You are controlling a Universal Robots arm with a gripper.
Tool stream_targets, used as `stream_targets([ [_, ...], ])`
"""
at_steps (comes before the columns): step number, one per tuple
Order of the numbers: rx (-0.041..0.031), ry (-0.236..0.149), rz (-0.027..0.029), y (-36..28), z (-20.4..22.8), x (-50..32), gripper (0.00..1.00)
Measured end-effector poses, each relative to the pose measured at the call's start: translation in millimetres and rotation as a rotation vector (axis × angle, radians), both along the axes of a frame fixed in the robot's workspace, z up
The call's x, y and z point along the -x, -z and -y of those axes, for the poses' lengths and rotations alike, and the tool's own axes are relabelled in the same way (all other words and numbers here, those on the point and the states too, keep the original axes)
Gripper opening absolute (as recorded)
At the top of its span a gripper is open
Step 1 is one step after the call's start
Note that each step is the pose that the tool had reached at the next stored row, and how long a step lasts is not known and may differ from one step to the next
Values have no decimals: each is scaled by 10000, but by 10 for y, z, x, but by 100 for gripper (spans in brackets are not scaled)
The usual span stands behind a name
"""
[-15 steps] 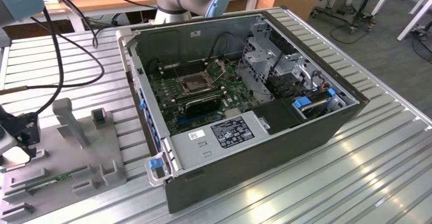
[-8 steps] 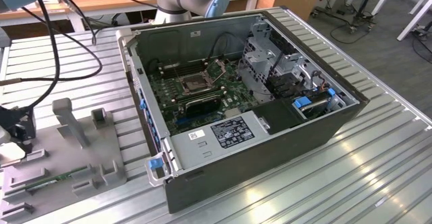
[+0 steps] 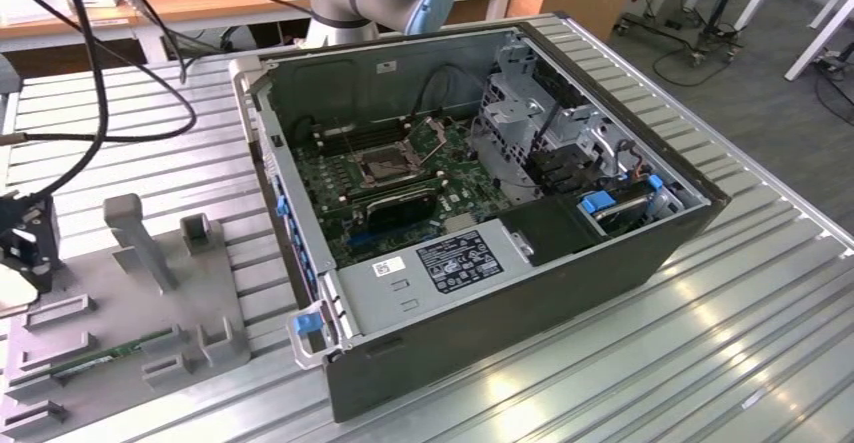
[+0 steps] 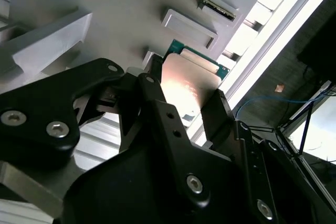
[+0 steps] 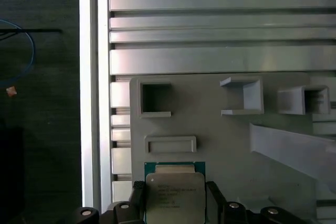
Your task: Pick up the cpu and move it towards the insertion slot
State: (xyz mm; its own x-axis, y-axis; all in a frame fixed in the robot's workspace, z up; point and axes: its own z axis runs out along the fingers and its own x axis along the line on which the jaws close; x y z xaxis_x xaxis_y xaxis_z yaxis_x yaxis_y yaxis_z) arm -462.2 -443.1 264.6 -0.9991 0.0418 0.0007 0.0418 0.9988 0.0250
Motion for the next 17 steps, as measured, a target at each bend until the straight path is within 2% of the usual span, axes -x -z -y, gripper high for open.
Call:
stream_targets([
  [17, -30, 0, 1, -439, 0, 0, 55],
])
